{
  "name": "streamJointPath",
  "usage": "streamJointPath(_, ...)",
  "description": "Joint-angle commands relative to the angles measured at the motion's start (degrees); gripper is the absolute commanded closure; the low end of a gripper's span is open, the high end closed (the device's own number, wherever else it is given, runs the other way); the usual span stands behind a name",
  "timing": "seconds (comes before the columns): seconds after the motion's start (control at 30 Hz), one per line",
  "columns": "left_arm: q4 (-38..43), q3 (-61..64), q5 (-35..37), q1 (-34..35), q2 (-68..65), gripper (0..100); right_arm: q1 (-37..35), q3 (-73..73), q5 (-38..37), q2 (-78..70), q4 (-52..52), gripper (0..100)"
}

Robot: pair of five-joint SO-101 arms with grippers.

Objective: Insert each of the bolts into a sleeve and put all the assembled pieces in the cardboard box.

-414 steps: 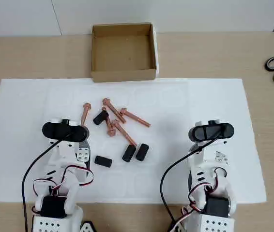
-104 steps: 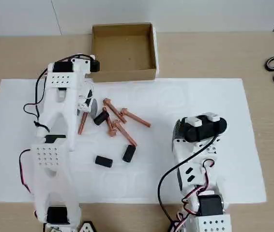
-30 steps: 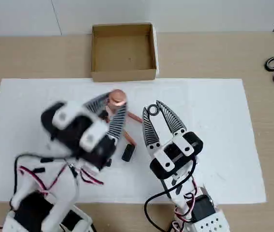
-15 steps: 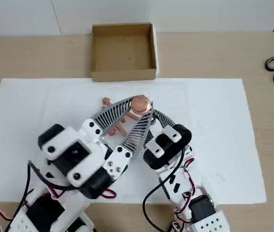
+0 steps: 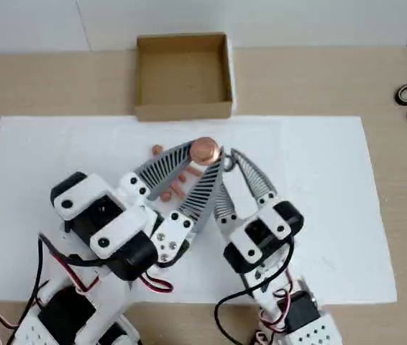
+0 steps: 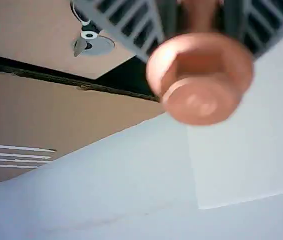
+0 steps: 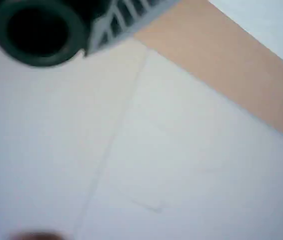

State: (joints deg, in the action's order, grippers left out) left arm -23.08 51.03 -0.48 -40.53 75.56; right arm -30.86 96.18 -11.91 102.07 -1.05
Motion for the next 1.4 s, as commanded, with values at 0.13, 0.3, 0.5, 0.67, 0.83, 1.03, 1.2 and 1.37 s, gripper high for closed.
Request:
streamJointPath(0.13,1.5,1.5,0.4,0.2,-0.3,100,-5.7,0.4,-0.7,0.7,-1.7,99.4)
streamJointPath(0.3,1.2,3.1,0.0,1.7,-0.2,100,-5.6,0.4,-0.7,0.7,-1.3,99.4)
streamJointPath(0.5,1.4,6.3,0.0,5.7,-0.3,100,-4.2,0.4,-0.7,0.7,-1.3,99.4)
streamJointPath(0.67,1.3,7.9,-0.9,5.8,-0.4,100,-4.2,0.4,-0.7,0.7,-1.3,99.4)
streamJointPath(0.83,1.1,7.3,-1.1,4.4,0.0,100,-4.2,0.4,-0.7,0.1,-1.2,99.4)
streamJointPath(1.03,-4.1,4.3,-1.0,3.4,-0.3,100,-4.2,0.4,-0.7,0.6,2.4,99.4)
streamJointPath(1.2,-7.2,4.2,-0.9,3.5,-0.1,100,-4.2,0.4,-0.7,0.6,2.2,99.4)
streamJointPath(1.37,-7.7,4.3,-1.1,3.7,0.0,100,-4.2,0.4,-0.7,0.6,2.0,99.4)
